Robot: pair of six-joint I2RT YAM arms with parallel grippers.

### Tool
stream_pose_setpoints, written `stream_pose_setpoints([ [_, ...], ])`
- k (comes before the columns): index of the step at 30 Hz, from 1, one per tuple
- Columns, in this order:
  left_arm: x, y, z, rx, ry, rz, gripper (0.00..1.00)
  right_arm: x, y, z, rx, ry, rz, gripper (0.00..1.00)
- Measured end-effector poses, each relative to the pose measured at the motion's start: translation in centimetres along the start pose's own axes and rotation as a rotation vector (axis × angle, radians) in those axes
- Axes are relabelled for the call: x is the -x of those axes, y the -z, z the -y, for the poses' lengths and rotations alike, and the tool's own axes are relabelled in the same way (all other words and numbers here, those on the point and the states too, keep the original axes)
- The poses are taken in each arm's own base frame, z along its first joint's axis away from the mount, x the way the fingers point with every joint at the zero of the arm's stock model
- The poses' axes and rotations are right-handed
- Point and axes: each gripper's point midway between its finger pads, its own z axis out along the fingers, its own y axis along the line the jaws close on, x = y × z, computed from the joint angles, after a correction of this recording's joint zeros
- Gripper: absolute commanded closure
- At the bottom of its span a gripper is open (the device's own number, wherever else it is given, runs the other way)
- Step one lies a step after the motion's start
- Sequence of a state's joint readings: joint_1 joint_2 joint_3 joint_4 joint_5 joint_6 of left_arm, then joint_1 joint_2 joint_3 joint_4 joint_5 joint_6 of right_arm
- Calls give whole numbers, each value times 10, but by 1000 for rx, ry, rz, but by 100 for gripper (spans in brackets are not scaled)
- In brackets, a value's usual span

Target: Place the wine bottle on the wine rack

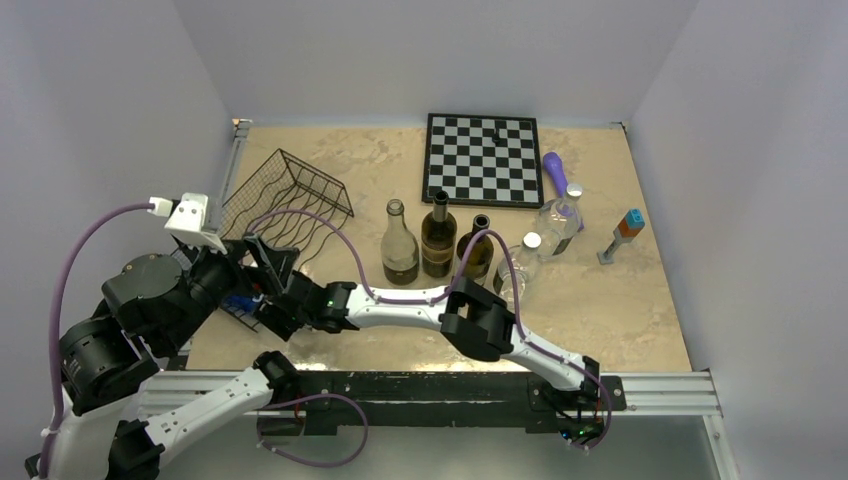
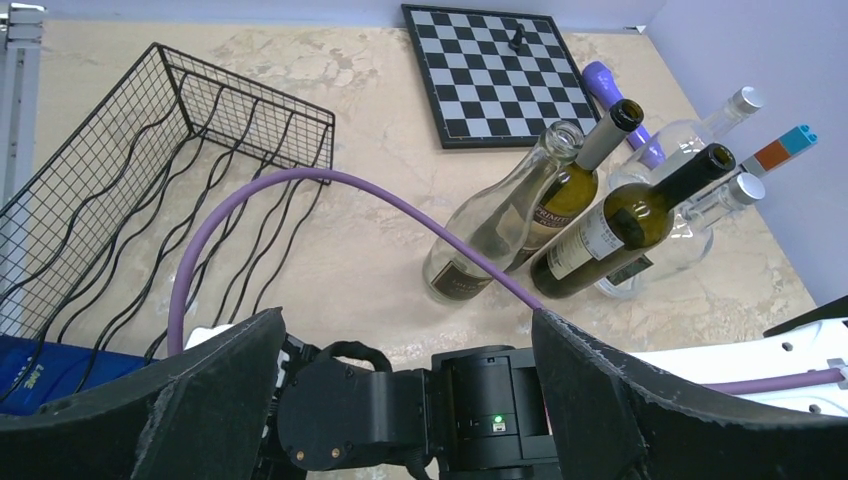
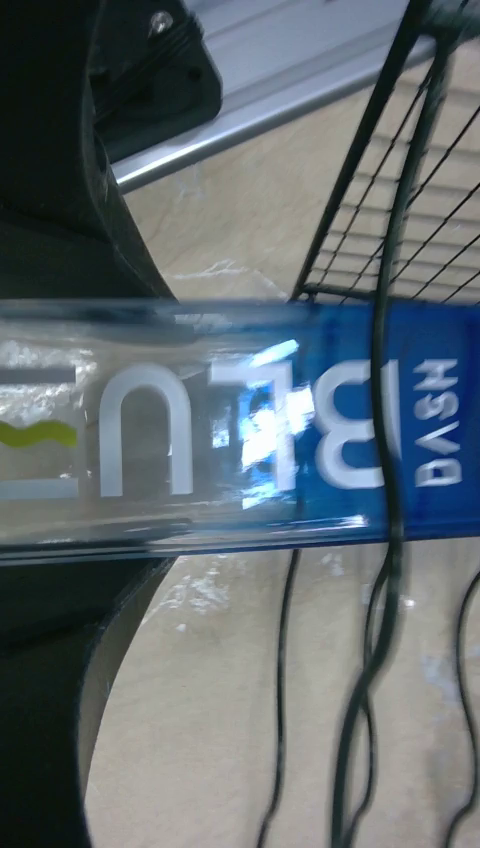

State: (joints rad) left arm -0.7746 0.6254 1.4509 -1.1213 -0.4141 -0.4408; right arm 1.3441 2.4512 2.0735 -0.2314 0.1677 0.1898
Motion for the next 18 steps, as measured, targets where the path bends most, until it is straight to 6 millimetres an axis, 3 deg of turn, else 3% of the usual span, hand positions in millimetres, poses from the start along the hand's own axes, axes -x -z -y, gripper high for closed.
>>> stream_pose_setpoints([
  [9, 0, 2, -3, 12, 0, 4, 4, 62, 9, -15, 64, -24, 165, 13],
  [14, -1, 3, -5, 15, -1, 3, 4, 59, 11, -14, 61, -23, 160, 13],
  [18, 0, 5, -6, 14, 0, 11, 4, 48, 25, -8, 49, -15, 132, 21],
])
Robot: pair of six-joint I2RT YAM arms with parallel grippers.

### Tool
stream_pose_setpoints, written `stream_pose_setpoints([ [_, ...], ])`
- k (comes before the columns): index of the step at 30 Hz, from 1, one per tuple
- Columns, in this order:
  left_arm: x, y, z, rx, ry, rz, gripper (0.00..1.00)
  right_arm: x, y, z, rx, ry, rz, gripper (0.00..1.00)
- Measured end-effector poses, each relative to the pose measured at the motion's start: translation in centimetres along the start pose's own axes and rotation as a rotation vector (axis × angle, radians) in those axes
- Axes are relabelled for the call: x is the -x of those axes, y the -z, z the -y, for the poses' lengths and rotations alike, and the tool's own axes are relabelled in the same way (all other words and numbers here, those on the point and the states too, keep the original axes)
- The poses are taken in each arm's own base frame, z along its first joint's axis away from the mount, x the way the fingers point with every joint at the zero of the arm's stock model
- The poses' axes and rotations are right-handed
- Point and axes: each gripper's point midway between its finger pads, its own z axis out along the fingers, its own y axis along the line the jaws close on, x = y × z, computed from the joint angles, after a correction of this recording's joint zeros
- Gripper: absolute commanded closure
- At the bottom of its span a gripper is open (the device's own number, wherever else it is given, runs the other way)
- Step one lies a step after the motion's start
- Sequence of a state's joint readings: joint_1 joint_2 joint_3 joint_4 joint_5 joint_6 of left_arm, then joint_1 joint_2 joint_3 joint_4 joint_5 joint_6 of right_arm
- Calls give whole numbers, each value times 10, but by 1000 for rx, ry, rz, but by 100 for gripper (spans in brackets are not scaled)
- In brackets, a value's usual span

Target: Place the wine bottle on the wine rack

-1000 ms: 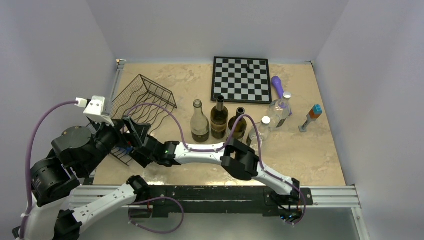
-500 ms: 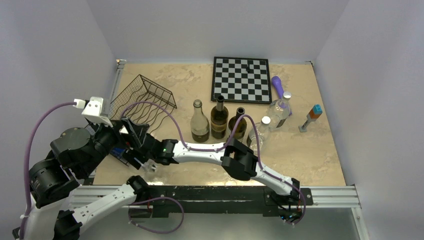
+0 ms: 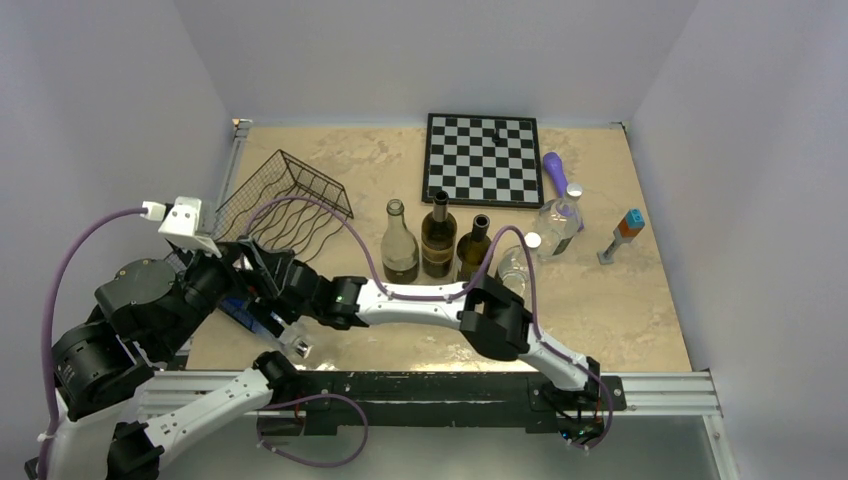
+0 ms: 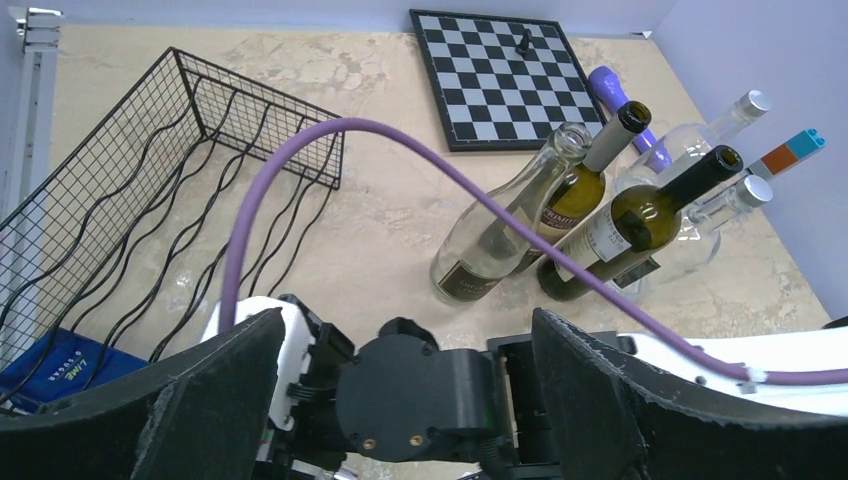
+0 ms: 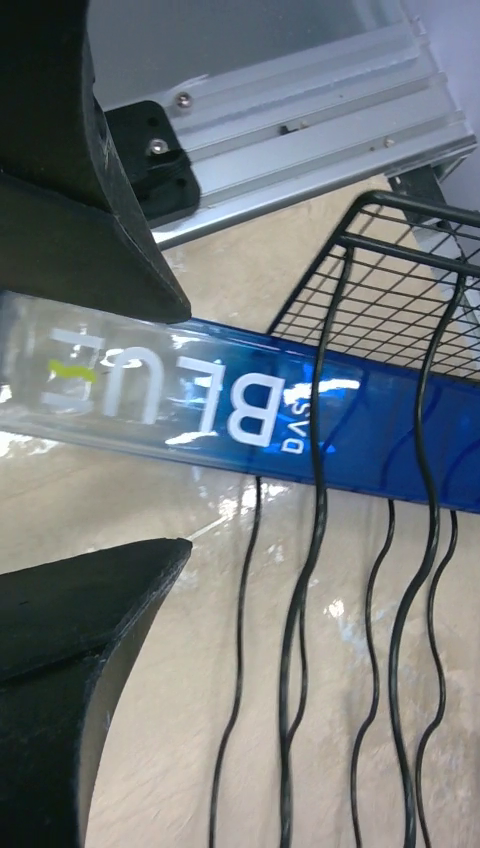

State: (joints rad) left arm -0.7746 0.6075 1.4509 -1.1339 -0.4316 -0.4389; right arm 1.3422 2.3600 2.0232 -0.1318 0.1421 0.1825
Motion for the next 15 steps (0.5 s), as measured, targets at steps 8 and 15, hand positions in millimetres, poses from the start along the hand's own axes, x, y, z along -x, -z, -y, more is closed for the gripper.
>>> stream_pose_setpoints([
  [8, 3, 4, -1, -8, -2, 23, 4, 32, 60, 3, 5, -25, 54, 58],
  [15, 6, 5, -4, 5, 4, 40, 4, -2, 85, 10, 0, -57, -11, 78],
])
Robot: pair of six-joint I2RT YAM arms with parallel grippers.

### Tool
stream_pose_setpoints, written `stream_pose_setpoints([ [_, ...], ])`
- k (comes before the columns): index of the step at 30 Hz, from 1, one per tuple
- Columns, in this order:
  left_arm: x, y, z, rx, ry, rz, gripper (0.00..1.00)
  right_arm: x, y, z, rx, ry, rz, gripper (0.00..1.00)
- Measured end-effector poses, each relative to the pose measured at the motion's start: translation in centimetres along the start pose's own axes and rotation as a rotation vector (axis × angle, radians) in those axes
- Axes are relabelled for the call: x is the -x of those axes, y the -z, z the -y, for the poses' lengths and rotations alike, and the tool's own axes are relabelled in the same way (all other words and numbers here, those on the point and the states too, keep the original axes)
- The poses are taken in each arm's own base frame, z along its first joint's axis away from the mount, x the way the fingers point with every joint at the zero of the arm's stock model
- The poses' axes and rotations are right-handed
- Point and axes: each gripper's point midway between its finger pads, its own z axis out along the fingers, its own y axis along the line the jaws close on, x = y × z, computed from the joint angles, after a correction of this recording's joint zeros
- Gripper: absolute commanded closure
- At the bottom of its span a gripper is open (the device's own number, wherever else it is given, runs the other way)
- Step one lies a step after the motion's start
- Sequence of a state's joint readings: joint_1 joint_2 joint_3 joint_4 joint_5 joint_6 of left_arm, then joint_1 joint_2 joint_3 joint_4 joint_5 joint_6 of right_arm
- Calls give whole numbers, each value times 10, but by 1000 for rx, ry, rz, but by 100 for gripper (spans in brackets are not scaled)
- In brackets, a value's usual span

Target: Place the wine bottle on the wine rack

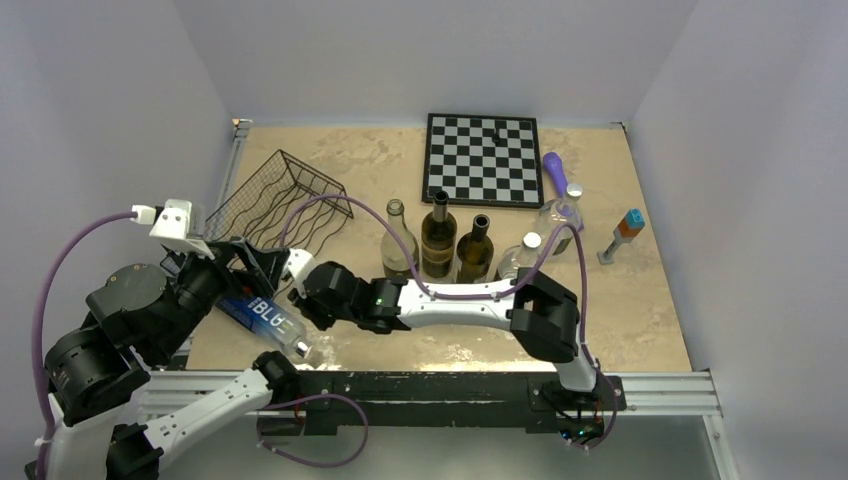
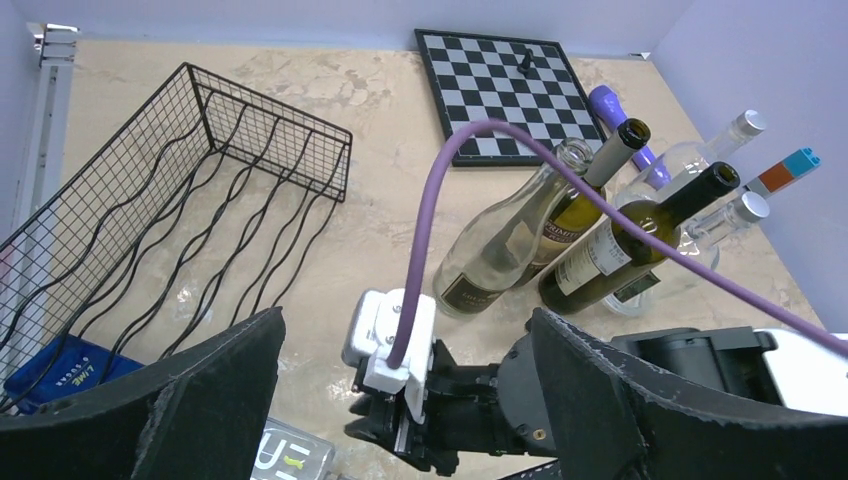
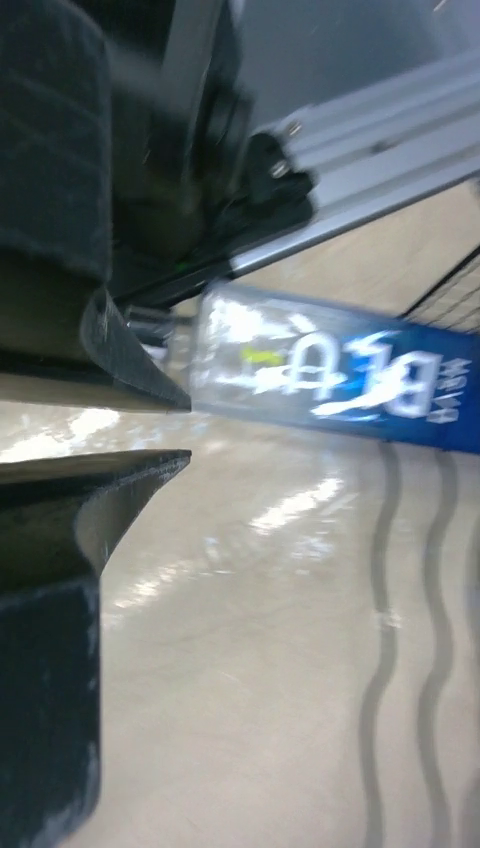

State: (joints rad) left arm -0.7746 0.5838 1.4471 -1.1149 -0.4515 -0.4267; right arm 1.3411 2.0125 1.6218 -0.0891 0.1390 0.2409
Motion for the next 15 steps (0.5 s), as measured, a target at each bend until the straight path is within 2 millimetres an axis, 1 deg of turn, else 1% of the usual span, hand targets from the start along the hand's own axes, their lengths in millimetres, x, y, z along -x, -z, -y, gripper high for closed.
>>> stream_pose_setpoints([
  [2, 0, 0, 0, 2, 0, 1, 4, -31, -2, 6, -10, 2, -70, 80],
  [4, 0, 0, -1, 3, 1, 2, 4, -57, -3, 8, -7, 6, -134, 79],
  [6, 1, 1, -1, 4, 2, 6, 4, -73, -5, 8, 4, 7, -178, 78],
  [9, 1, 2, -2, 6, 4, 11, 4, -80, -7, 3, 36, 4, -200, 78],
  [15, 2, 3, -3, 10, 5, 15, 4, -79, -18, -10, 94, -11, -206, 78],
])
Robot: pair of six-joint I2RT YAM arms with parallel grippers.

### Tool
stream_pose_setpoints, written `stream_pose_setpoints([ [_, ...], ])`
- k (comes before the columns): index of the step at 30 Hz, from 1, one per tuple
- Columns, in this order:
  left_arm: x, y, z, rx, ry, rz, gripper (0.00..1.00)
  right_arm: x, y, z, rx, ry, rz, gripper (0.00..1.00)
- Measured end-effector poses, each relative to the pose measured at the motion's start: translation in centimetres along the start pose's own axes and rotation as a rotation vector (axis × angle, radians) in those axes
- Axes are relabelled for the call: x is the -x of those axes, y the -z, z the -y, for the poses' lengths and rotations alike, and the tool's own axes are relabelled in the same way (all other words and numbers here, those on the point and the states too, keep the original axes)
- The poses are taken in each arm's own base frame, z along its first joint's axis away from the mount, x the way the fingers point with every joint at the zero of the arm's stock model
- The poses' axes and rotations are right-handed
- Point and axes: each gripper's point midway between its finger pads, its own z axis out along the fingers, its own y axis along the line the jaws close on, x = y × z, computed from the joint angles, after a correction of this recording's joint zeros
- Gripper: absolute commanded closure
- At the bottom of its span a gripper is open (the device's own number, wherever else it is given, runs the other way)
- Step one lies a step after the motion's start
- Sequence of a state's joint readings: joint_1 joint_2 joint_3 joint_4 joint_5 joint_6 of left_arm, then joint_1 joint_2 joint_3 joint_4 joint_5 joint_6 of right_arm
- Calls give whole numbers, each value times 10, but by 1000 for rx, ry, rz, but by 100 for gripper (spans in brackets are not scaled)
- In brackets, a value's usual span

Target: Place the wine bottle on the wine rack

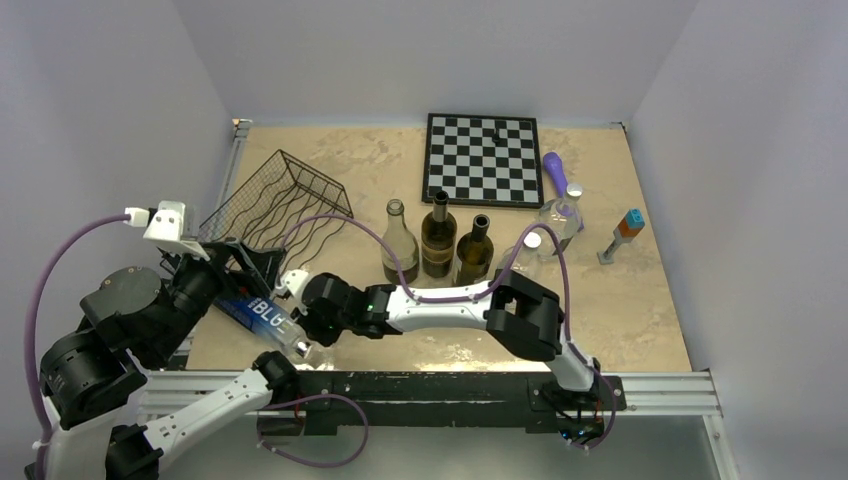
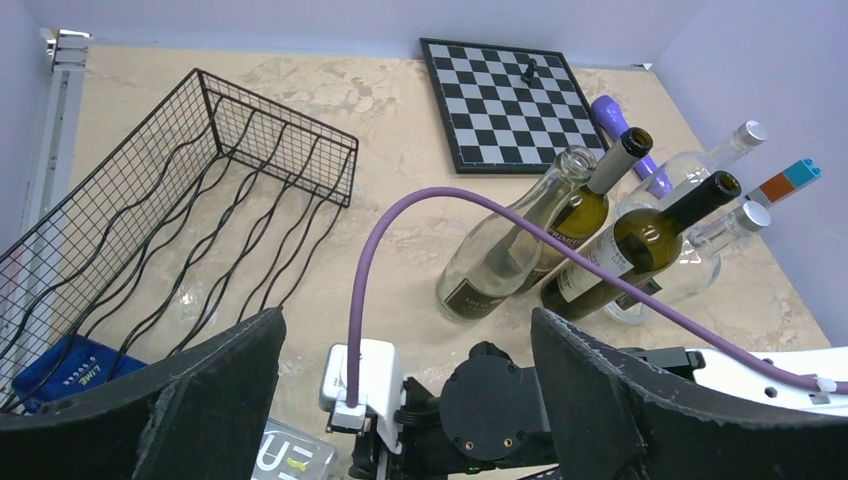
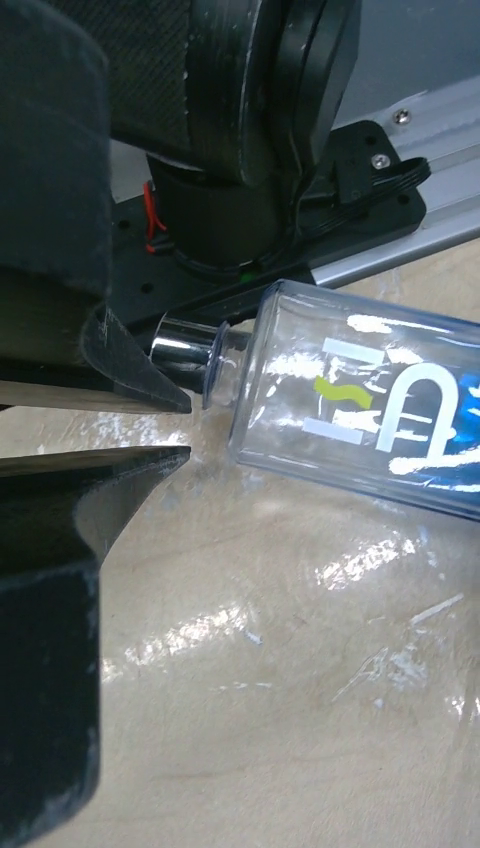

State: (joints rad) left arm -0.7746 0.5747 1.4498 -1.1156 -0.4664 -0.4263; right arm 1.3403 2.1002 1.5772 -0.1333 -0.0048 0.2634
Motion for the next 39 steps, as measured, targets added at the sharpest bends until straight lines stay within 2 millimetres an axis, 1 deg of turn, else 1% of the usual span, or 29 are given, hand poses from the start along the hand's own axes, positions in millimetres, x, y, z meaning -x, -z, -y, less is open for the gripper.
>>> stream_pose_setpoints([
  [4, 2, 1, -1, 3, 3, 7, 4, 4, -7, -7, 30, -13, 0, 78],
  [9, 2, 1, -2, 7, 3, 8, 5, 9, -16, -8, 33, -18, 5, 76],
  [16, 4, 3, -2, 7, 5, 13, 5, 11, -19, -2, 22, -21, -6, 66],
  [19, 4, 3, -2, 8, 4, 10, 5, 14, -18, -2, 18, -16, -11, 58],
  [23, 3, 3, -3, 9, 4, 7, 5, 18, -24, 1, 3, 5, -15, 46],
  [25, 1, 3, -3, 11, 5, 0, 5, 20, -26, 2, -5, 15, -9, 38],
  [28, -2, 4, -4, 15, 5, -11, 5, 22, -26, 7, -27, 36, -4, 22],
  [29, -2, 4, -4, 15, 9, -12, 5, 22, -27, 9, -37, 45, -1, 20],
  [35, -7, 7, -5, 13, 20, -28, 5, 22, -26, 16, -69, 51, 16, 18],
  [37, -8, 9, -6, 9, 24, -27, 5, 20, -22, 19, -82, 50, 22, 18],
  [39, -8, 9, -5, 2, 26, -27, 5, 18, -13, 22, -94, 49, 23, 18],
])
